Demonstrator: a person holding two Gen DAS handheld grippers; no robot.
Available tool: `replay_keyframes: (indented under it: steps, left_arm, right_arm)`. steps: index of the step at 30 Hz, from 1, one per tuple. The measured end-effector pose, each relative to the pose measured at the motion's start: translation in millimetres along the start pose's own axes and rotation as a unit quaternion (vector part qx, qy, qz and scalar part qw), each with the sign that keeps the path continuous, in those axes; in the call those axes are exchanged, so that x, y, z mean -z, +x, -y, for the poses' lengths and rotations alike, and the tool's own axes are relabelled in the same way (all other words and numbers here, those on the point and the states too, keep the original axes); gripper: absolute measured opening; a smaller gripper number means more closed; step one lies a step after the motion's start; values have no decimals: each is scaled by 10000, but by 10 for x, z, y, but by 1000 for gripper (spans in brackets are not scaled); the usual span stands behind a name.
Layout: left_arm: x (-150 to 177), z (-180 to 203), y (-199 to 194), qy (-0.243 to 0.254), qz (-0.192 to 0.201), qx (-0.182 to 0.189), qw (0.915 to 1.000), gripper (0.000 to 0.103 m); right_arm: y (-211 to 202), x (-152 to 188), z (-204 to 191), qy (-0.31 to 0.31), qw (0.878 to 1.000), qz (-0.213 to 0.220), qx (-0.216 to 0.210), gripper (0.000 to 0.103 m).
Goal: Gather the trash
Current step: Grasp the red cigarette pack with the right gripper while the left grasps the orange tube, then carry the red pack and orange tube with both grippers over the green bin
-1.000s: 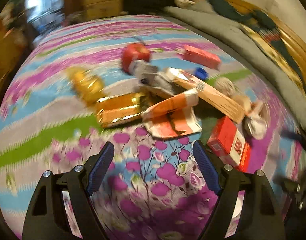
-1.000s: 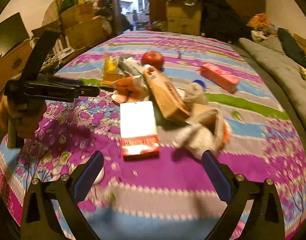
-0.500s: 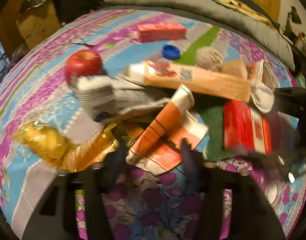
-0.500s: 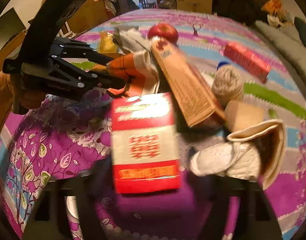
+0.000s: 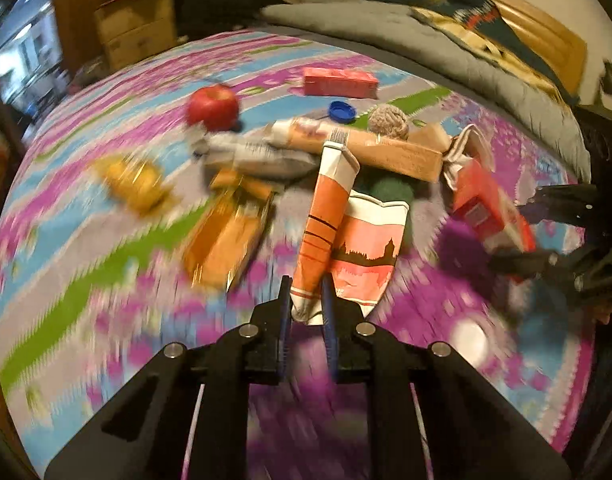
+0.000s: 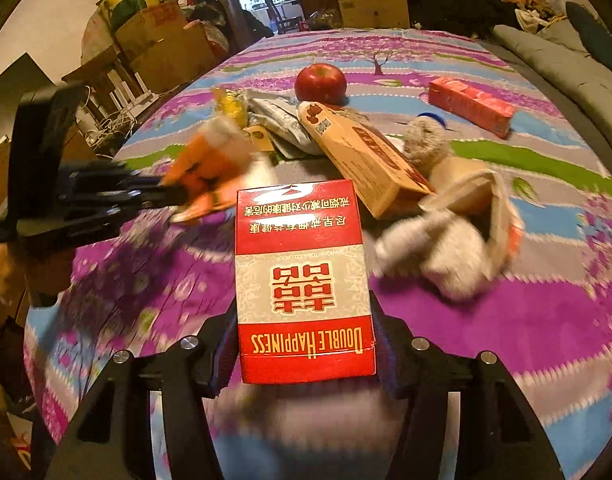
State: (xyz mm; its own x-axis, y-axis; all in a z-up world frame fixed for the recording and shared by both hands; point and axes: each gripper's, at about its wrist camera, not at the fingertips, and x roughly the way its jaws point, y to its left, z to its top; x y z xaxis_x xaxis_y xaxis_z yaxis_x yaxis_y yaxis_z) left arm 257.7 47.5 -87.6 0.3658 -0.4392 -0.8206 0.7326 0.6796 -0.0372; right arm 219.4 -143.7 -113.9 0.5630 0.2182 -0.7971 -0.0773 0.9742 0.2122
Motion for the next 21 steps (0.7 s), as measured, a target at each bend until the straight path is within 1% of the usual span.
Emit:
replay_keyframes:
  steps: [2, 4, 6, 7, 8, 10, 12, 13, 14, 16, 18, 21]
  left_arm:
    - [211, 41, -129, -193, -112, -98, 9997, 13]
    - [513, 107, -295, -500, -265, -154, 9983, 13]
    - [759, 148, -416, -863, -426, -171, 9952, 13]
    - [853, 177, -471, -968, -456, -208, 9940, 13]
    - [947, 209, -515, -1062, -468, -260, 9929, 13]
    - [1102, 297, -518, -1068, -536, -524, 9914, 14]
    - [1156, 313, -502, -1194, -372, -642, 9901, 16]
    - [1155, 288, -478, -1297, -335, -656, 9888, 18]
    - [1146, 263, -463, -1369, -297, -675, 9878, 18]
    - [1103, 251, -445, -1429, -223, -620, 9876, 19]
    - [1066, 271, -408, -1359, -210, -668, 9882, 22]
    - [1052, 282, -399, -1321, -169, -756, 9882, 22]
  right_arm:
    - [-215, 160, -3, 15, 9999, -64, 99, 58]
    - [-420, 349, -5, 13, 9995, -151, 261, 58]
    - [-570, 521, -1, 6, 9989, -236, 402, 58]
    - [-649, 638, 9, 20, 9983, -304, 487, 59]
    - [-685, 750, 25, 29, 9976, -386, 573, 59]
    - [-660, 934, 48, -2, 9959, -559, 711, 59]
    - [-600, 1096, 88, 86, 9944, -692, 793, 59]
    - [-584, 1134, 102, 128, 9948, -656, 765, 62]
    - [-589, 1162, 108, 143, 9957, -540, 740, 69]
    - [-587, 1159, 98, 76, 9962, -455, 732, 74]
    - [-603, 1182, 84, -11, 9958, -402, 826, 74]
    - [-609, 1192, 79, 0, 9955, -388, 861, 74]
